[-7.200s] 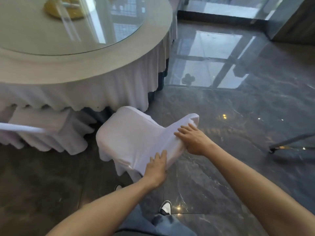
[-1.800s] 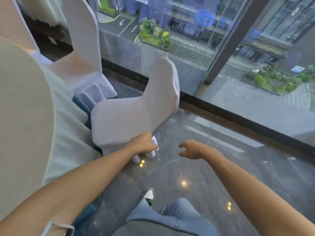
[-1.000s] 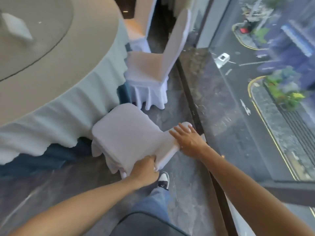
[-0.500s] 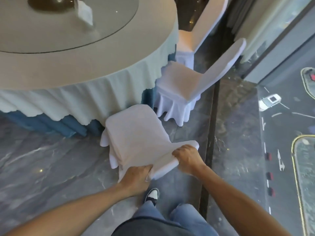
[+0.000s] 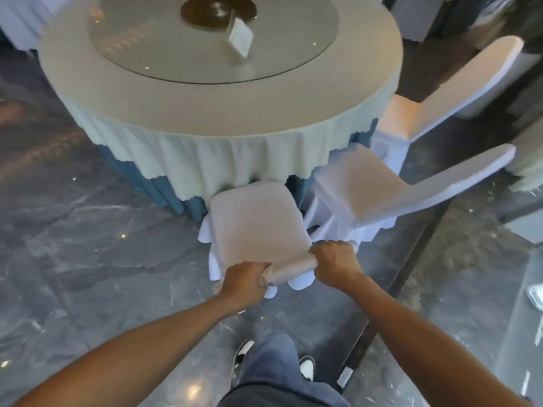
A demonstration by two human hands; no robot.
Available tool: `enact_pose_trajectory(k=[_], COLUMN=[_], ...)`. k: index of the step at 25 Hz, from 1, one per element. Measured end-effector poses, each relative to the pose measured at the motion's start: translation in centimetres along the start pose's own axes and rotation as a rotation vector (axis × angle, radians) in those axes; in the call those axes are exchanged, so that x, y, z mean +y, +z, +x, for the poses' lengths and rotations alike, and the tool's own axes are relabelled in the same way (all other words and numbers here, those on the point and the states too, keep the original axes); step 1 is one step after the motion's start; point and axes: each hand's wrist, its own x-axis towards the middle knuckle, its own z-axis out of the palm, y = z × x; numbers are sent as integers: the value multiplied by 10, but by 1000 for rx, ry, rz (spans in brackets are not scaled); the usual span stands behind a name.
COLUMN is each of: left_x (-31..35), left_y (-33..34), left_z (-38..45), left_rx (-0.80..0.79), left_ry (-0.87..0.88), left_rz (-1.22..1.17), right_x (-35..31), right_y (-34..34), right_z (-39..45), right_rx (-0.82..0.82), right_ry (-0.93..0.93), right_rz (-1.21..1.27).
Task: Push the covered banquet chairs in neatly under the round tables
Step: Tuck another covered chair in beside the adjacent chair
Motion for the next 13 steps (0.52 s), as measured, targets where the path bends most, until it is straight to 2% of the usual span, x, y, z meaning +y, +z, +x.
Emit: enact_pose_trajectory(k=[6, 13], left_x=[42, 52], left_y=[-2, -9], left_z=[70, 166], left_rx=[77, 142], left_ry=[-66, -98], left_rz=[-35, -52], right_x=[72, 127], right_y=[-21, -44], right_z=[67, 151], right_rx=[-3, -33], right_ry=[-71, -120], right_rz=[-78, -99])
